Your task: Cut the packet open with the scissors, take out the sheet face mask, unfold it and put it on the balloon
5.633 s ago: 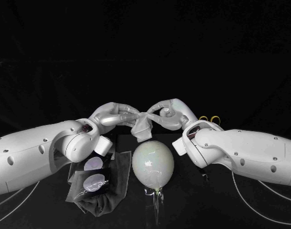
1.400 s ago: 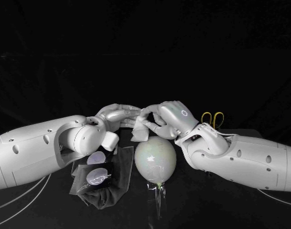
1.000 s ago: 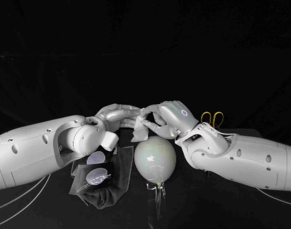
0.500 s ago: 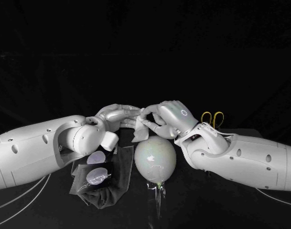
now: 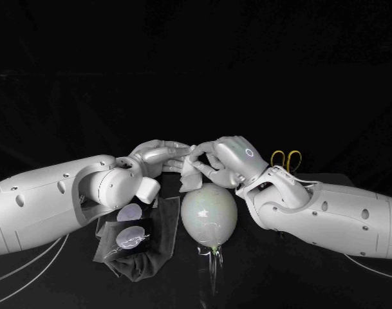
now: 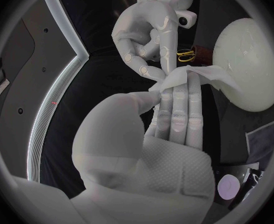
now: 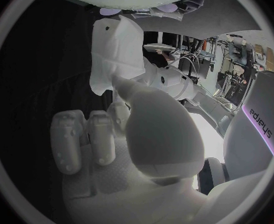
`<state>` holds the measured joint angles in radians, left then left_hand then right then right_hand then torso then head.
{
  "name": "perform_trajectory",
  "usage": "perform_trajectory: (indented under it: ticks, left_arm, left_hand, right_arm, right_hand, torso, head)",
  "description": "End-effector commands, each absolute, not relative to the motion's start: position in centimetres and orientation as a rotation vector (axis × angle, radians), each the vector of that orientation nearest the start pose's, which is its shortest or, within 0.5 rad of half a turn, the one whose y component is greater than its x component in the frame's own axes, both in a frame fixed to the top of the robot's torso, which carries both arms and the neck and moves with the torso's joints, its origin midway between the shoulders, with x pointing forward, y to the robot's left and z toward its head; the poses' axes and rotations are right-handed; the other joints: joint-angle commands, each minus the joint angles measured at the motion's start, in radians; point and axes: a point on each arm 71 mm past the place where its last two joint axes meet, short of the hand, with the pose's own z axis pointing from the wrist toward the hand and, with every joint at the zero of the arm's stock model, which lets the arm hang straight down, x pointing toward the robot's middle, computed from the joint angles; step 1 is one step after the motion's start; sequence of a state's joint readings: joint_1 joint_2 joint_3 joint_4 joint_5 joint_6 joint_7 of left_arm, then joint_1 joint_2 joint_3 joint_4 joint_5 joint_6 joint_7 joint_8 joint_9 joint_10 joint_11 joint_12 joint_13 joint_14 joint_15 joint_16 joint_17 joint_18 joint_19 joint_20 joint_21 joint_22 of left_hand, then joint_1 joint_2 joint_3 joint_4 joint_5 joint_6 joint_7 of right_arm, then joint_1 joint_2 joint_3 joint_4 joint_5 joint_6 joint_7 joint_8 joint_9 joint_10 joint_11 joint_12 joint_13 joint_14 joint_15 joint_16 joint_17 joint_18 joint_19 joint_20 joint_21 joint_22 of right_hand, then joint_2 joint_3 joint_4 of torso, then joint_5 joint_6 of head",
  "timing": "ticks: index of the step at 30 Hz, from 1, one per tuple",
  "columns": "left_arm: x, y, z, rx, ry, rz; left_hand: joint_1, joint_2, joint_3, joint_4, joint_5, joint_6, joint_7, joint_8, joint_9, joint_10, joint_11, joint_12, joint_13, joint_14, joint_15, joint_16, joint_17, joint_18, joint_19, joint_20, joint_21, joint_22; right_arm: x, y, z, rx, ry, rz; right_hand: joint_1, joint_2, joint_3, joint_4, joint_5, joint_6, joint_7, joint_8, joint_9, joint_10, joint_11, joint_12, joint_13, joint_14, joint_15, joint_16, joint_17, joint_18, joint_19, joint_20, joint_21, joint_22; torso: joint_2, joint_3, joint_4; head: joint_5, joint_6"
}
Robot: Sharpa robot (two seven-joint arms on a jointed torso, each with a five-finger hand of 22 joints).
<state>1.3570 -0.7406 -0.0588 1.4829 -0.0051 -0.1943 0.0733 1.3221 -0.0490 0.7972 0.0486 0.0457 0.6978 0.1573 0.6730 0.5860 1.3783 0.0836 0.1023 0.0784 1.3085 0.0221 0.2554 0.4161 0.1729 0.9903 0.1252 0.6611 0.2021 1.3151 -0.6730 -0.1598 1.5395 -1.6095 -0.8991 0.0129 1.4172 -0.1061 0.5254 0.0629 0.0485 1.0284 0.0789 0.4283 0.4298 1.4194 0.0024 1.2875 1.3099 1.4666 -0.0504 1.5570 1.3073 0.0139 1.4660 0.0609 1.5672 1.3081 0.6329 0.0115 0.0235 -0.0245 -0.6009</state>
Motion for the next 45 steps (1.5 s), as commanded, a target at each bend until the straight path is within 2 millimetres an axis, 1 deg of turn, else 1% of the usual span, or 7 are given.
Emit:
perform_trajectory:
  ticks: [1, 14, 28, 33, 37, 41, 45]
  left_arm:
    - [51.0, 15.5, -12.6, -1.028, 1.743, -1.589]
    - [51.2, 15.9, -12.7, -1.029, 1.729, -1.572]
    - [51.2, 16.0, -12.7, -1.024, 1.729, -1.572]
    - [51.2, 15.9, -12.7, -1.019, 1.735, -1.575]
    - [51.2, 15.8, -12.7, -1.017, 1.738, -1.577]
    - [51.1, 15.7, -12.7, -1.015, 1.740, -1.580]
    - [51.1, 15.7, -12.6, -1.014, 1.741, -1.581]
  left_hand:
    - [0.006, 0.008, 0.002, 0.005, 0.003, 0.000, -0.004, 0.008, 0.298, 0.015, -0.007, 0.003, -0.001, 0.006, 0.000, 0.007, 0.002, 0.011, 0.007, -0.001, -0.004, -0.001]
    - [0.006, 0.008, 0.003, 0.005, 0.003, 0.000, -0.004, 0.009, 0.298, 0.016, -0.008, 0.003, -0.001, 0.007, 0.000, 0.007, 0.003, 0.011, 0.008, -0.001, -0.004, -0.002]
    - [0.005, 0.008, 0.003, 0.005, 0.003, 0.000, -0.004, 0.009, 0.298, 0.017, -0.008, 0.003, -0.001, 0.007, -0.001, 0.007, 0.003, 0.011, 0.008, -0.001, -0.004, -0.002]
    - [0.005, 0.008, 0.003, 0.005, 0.003, 0.000, -0.004, 0.009, 0.298, 0.017, -0.008, 0.003, -0.001, 0.007, -0.001, 0.007, 0.003, 0.011, 0.008, -0.001, -0.004, -0.002]
    - [0.005, 0.007, 0.004, 0.006, 0.003, 0.000, -0.004, 0.010, 0.299, 0.018, -0.008, 0.003, -0.001, 0.008, -0.001, 0.008, 0.005, 0.011, 0.009, -0.001, -0.005, -0.002]
    - [0.005, 0.007, 0.004, 0.006, 0.003, 0.000, -0.004, 0.010, 0.299, 0.018, -0.008, 0.003, -0.001, 0.008, -0.001, 0.008, 0.005, 0.011, 0.009, -0.001, -0.005, -0.002]
    - [0.005, 0.007, 0.004, 0.006, 0.003, 0.000, -0.004, 0.010, 0.299, 0.018, -0.008, 0.003, -0.001, 0.008, -0.001, 0.008, 0.005, 0.011, 0.009, -0.001, -0.005, -0.002]
  right_arm:
    - [46.5, -11.5, -12.7, -0.298, 0.995, 0.873]
    - [45.6, -12.8, -12.4, -0.260, 1.006, 0.883]
    - [44.6, -13.7, -12.0, -0.206, 0.990, 0.908]
    - [45.0, -13.0, -12.0, -0.199, 0.992, 0.913]
    - [45.6, -12.4, -12.3, -0.206, 1.011, 0.898]
    - [46.0, -11.9, -12.5, -0.227, 1.034, 0.880]
    - [46.1, -11.5, -12.7, -0.249, 1.049, 0.866]
  right_hand:
    - [-0.007, 0.004, 0.008, 0.001, 0.000, -0.006, 0.000, 0.007, 0.004, 0.011, 0.001, 0.011, 0.063, 0.101, -0.008, 0.006, 0.254, -0.014, 0.105, -0.008, 0.004, 0.263]
    - [-0.016, 0.007, 0.023, -0.002, 0.000, -0.010, -0.004, 0.032, 0.021, 0.033, -0.003, 0.048, 0.091, 0.104, -0.011, 0.014, 0.264, -0.014, 0.105, -0.012, 0.004, 0.263]
    - [-0.029, 0.000, 0.029, -0.001, 0.000, -0.030, -0.001, 0.038, 0.029, 0.011, -0.001, 0.008, 0.064, 0.102, -0.011, 0.008, 0.256, -0.014, 0.105, -0.013, 0.004, 0.263]
    - [-0.063, -0.032, 0.005, 0.020, 0.000, -0.133, 0.038, -0.035, -0.002, -0.020, 0.029, -0.035, 0.040, 0.098, 0.012, -0.002, 0.244, -0.014, 0.105, 0.000, 0.004, 0.263]
    - [-0.072, -0.057, -0.010, 0.025, -0.001, -0.156, 0.053, -0.067, -0.020, -0.035, 0.043, -0.051, 0.031, 0.096, 0.025, -0.009, 0.236, -0.014, 0.105, 0.010, 0.004, 0.263]
    - [-0.062, -0.071, -0.017, 0.021, -0.001, -0.169, 0.063, -0.094, -0.037, -0.043, 0.053, -0.058, 0.028, 0.094, 0.034, -0.011, 0.233, -0.014, 0.105, 0.019, 0.004, 0.263]
    - [-0.047, -0.076, -0.017, 0.011, 0.000, -0.163, 0.064, -0.102, -0.043, -0.045, 0.054, -0.057, 0.030, 0.094, 0.036, -0.011, 0.233, -0.014, 0.105, 0.023, 0.004, 0.263]
  torso:
    - [0.000, 0.0000, 0.0005]
    - [0.000, 0.0001, 0.0008]
    - [-0.001, 0.0007, -0.0007]
    - [0.001, 0.0008, 0.0013]
    - [0.001, -0.0009, 0.0017]
    - [0.001, -0.0016, 0.0029]
    - [0.001, -0.0012, 0.0020]
  head:
    - [0.000, 0.000]
    - [0.003, 0.001]
    - [0.005, 0.005]
    - [0.005, 0.007]
    - [0.003, 0.006]
    - [0.003, 0.005]
    - [0.005, 0.003]
